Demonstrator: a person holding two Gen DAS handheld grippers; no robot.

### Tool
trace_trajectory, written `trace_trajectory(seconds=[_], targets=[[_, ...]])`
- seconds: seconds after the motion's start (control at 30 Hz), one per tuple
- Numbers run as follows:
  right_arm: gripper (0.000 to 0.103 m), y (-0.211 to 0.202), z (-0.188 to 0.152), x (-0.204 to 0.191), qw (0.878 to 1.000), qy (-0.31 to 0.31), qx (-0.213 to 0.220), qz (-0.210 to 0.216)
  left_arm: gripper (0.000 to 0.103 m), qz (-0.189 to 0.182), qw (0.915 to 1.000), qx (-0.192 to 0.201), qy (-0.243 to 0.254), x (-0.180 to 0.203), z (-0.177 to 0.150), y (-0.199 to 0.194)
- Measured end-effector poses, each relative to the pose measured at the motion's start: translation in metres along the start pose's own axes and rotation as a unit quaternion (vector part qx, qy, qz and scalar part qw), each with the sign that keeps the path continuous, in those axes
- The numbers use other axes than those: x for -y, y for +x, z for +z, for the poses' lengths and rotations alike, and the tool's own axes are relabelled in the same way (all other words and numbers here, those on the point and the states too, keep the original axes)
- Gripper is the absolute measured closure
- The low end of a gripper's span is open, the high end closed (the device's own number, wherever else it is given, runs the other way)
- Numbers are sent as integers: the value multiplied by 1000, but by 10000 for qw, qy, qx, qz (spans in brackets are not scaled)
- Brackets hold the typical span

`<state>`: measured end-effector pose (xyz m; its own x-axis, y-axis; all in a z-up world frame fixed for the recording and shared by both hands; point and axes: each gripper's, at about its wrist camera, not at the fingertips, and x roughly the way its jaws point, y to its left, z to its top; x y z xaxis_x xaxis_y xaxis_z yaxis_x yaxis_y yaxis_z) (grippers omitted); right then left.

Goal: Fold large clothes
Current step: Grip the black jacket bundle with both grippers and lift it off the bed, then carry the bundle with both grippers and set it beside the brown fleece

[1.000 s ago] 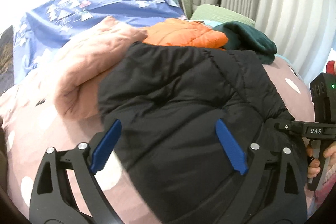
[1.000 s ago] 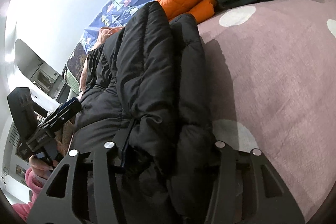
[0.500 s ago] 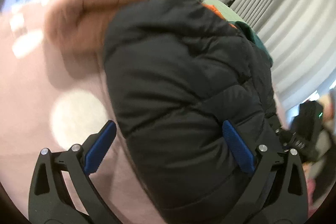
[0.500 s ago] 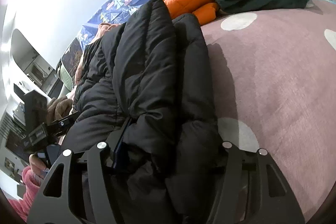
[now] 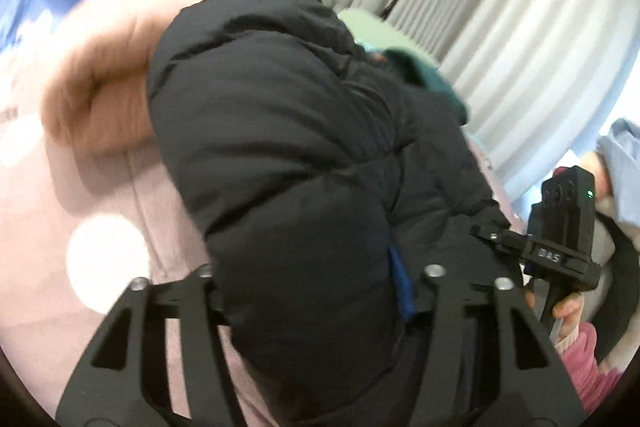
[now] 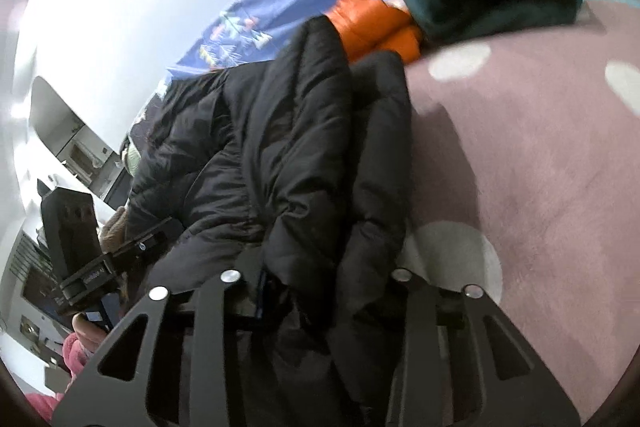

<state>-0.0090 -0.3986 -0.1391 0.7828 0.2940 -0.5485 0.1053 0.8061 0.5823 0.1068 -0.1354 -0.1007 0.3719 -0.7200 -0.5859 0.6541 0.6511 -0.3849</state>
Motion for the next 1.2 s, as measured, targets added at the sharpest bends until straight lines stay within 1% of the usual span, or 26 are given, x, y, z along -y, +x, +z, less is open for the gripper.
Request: trace_trajectory(seconds=[0.1, 0.23, 0.3, 0.4, 0.47, 0.5, 0.57, 0.67, 0.8, 0.87, 0.97, 1.0, 1.07, 1.13, 1.2], targets=[[71, -21, -1, -20, 9995, -224, 168, 141, 52, 46, 9988, 380, 291, 22, 5, -32], [71, -51, 0, -52, 9965, -553, 460, 434, 52, 6, 9957, 809, 442, 38, 5, -75], [71, -59, 0, -74, 9936, -796, 549, 591, 52, 59, 9947, 926, 448, 40, 3, -91], [71, -57, 3, -100, 9896, -1047, 520, 834, 52, 174, 9931, 1113, 327, 35, 0, -121], [71, -48, 7, -120, 9863, -1234, 448, 998, 52, 317, 9913, 1258, 241, 25, 0, -142], [71, -39, 11, -133, 9840, -1333, 394, 1115, 52, 407, 9902, 1316, 218, 16, 0, -155], [71, -26, 16, -152, 9794, -1483, 299, 1341, 52, 699, 9865, 1467, 199, 6, -4, -177], [71, 12, 32, -189, 9705, -1663, 12, 1747, 52, 1218, 9783, 1660, 249, -8, 0, -205], [71, 69, 55, -238, 9602, -1739, -395, 2150, 52, 1881, 9670, 1698, 277, -48, 23, -239], [71, 91, 63, -259, 9571, -1781, -499, 2230, 52, 2102, 9628, 1672, 290, -68, 36, -248], [71, 122, 74, -293, 9520, -1991, -458, 2279, 52, 2461, 9513, 1814, 400, -94, 51, -262], [71, 131, 75, -302, 9513, -2023, -459, 2282, 52, 2530, 9488, 1844, 426, -95, 60, -257], [71, 154, 82, -320, 9512, -2037, -515, 2260, 52, 2700, 9434, 1868, 463, -110, 71, -258], [71, 180, 88, -332, 9518, -2042, -589, 2210, 52, 2843, 9404, 1820, 403, -133, 83, -259], [71, 204, 91, -345, 9528, -2082, -657, 2109, 52, 2946, 9387, 1761, 320, -156, 95, -252]])
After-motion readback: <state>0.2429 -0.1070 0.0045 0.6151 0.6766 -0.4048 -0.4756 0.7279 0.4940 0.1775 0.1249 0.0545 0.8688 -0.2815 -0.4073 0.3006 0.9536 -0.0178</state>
